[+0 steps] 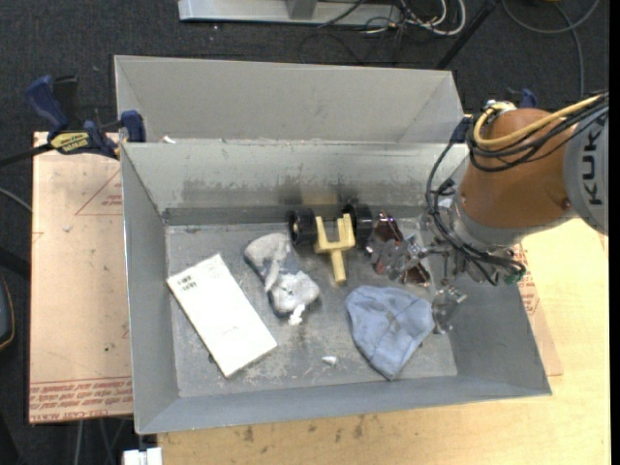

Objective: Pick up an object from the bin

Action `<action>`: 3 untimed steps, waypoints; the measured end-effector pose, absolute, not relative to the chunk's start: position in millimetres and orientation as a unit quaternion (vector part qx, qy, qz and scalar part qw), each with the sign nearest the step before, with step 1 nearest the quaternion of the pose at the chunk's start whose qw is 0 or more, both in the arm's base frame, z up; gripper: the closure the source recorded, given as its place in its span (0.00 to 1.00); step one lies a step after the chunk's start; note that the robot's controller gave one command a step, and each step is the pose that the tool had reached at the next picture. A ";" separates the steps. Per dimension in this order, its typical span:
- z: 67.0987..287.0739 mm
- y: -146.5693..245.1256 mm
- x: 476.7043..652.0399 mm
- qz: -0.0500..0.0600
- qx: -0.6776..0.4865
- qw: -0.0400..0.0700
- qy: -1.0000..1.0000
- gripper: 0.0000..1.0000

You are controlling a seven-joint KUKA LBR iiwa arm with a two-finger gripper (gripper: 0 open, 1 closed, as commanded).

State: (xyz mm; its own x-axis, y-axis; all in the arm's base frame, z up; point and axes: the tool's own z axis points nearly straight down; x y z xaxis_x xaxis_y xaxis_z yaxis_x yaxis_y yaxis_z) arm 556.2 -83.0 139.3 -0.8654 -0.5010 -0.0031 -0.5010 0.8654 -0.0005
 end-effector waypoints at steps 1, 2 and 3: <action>77.1 -84.1 561.7 0.000 -0.326 0.002 0.945 0.00; 73.3 -81.9 578.1 -0.001 -0.393 0.001 0.919 1.00; 73.3 -82.0 578.1 -0.001 -0.393 0.001 0.920 1.00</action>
Offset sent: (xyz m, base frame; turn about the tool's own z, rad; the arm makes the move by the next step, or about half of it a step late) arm 0.0198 0.0013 -0.0693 -0.2869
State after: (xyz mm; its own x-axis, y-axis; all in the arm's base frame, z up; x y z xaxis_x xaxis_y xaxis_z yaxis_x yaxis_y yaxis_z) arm 578.1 -82.0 73.3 -0.6911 -0.7228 -0.0017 -0.7228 0.6911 -0.0027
